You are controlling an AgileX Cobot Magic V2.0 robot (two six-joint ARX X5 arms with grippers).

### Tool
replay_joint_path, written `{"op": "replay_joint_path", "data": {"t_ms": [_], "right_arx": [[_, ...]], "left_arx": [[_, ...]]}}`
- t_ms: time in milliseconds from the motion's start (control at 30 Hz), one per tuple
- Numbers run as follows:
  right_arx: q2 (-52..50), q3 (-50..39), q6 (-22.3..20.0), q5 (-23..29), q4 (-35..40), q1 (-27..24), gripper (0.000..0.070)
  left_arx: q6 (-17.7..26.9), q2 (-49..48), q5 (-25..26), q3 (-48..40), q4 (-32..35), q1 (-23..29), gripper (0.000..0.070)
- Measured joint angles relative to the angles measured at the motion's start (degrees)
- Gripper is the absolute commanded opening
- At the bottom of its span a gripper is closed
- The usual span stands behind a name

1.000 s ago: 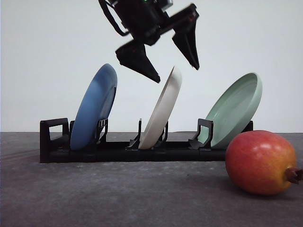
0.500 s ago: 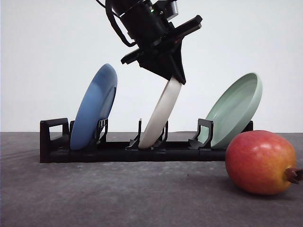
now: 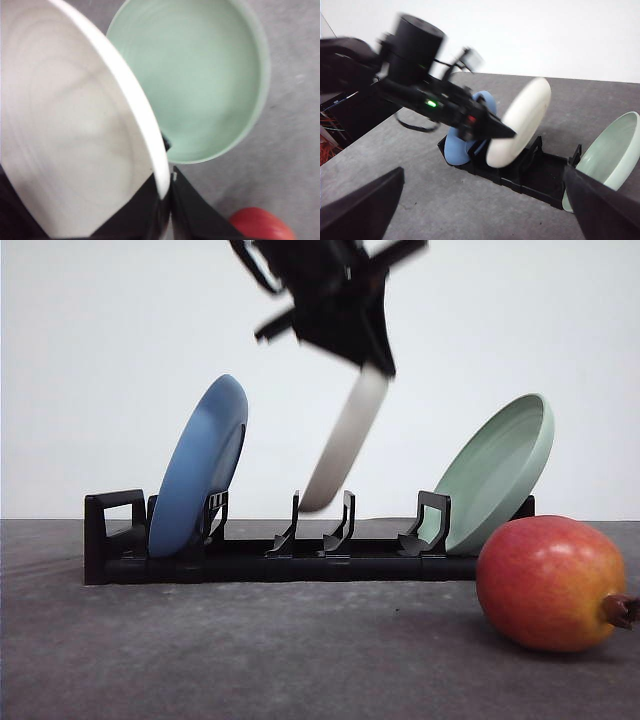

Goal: Place pomegranate in white plate

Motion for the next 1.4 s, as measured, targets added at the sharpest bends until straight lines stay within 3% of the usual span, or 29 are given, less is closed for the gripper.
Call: {"op": "replay_joint_path", "data": {"t_ms": [200, 467, 633, 733, 1000, 1400], "right_arx": [[0.0, 0.0, 0.0, 0.0, 0.0, 0.0, 0.0650], [0.0, 0.0, 0.0, 0.0, -1.3, 0.0, 0.0650], [0.0, 0.0, 0.0, 0.0, -1.5, 0.0, 0.0650], [0.0, 0.0, 0.1, 0.0, -1.5, 0.0, 0.0650], [0.0, 0.0, 1.2, 0.0, -1.9, 0.0, 0.0650], [0.0, 0.0, 1.3, 0.0, -2.9, 0.0, 0.0650]], "left_arx": [[0.0, -10.5, 1.5, 0.3, -6.5, -2.6, 0.0000], [2.8, -19.5, 0.3, 0.4, -25.2, -9.4, 0.0001], [3.7, -21.3, -11.5, 0.4, -34.7, -17.3, 0.0001], [3.6, -21.3, -18.2, -0.6, -36.7, -22.5, 0.0001], [1.4, -21.3, -30.0, -11.5, -31.9, -32.2, 0.0000], [-1.2, -18.6, -31.3, -35.8, -7.8, -33.6, 0.0000]]}}
